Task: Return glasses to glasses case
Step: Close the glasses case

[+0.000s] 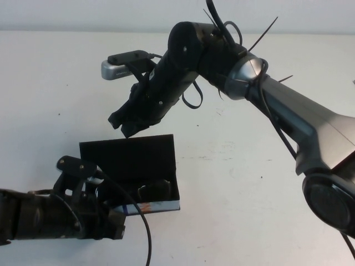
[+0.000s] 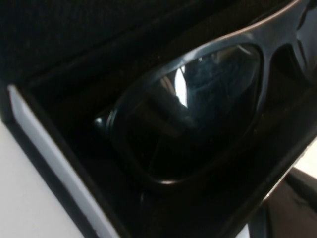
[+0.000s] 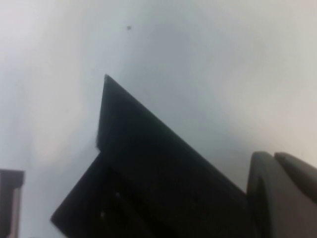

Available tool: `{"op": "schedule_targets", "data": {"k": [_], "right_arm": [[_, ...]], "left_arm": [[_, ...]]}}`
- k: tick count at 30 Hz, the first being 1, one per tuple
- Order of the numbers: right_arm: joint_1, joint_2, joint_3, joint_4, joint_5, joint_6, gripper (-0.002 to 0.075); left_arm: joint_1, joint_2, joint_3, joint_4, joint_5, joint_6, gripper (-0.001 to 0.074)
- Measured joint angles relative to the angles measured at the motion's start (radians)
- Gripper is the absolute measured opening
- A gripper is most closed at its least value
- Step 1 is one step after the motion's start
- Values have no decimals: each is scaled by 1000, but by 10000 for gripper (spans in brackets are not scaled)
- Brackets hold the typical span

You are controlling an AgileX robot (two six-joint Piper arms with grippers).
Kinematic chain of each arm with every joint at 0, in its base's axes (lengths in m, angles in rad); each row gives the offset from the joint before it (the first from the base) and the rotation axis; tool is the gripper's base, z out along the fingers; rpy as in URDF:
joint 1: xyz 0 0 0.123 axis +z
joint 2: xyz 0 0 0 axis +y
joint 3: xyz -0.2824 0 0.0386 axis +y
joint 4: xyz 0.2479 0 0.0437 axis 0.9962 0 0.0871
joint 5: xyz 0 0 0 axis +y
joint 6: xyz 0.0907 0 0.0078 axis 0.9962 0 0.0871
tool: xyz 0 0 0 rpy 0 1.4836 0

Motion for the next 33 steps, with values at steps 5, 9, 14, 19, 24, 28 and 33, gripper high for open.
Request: {"op": "schedule_targets", "data": {"k": [5,9,14,19,24,28,33], "right_arm": [[11,-14,3,-47,13,-7,-12],[9,-6,3,-83,-19,0,-12],[9,26,4,-86,-71,2,-12],[9,58,7,-86,-134,13,-13],[3,64,7,-92,-92,18,-13],[-8,64,1,-113,-12,18,-13],[-11,58,1,-115,5,18,-13]], "left_arm": [[0,0,0,0,-2,0,0],[0,0,0,-4,-8,0,0],[0,0,0,-6,-10,0,0],[0,0,0,-8,-13,0,0],[0,0,0,-8,-13,0,0],[0,0,0,-6,-13,2,0],[0,0,0,-4,-11,2,0]]}}
